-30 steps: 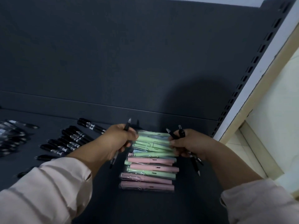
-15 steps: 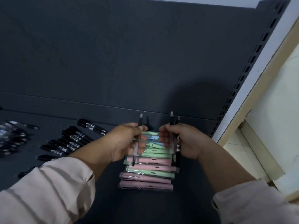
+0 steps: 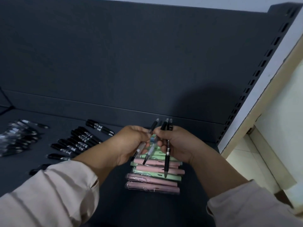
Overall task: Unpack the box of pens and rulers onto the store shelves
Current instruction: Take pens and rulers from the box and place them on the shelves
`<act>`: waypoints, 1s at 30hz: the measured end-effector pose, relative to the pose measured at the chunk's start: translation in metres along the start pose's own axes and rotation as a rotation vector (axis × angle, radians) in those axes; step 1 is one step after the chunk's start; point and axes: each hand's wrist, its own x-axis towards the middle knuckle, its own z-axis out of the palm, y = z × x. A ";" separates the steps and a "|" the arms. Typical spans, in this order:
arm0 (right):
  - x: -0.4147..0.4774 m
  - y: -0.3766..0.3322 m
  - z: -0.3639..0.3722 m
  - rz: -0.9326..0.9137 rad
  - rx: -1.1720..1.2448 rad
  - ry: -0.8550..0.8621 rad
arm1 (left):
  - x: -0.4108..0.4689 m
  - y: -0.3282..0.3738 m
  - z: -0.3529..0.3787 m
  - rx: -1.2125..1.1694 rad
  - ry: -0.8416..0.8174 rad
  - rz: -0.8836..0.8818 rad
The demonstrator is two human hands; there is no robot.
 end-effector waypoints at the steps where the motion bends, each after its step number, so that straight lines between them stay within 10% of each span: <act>1: 0.001 0.001 0.003 0.002 -0.002 0.006 | -0.001 -0.001 -0.002 -0.008 -0.002 0.007; 9: 0.012 0.007 0.028 -0.005 0.008 -0.019 | -0.009 -0.008 -0.019 -0.021 -0.048 0.009; 21: 0.031 0.014 0.107 -0.003 -0.143 -0.153 | -0.040 -0.018 -0.124 -0.084 0.313 0.049; 30: 0.081 0.049 0.187 -0.244 -1.040 -0.083 | -0.063 -0.024 -0.225 0.083 0.410 0.030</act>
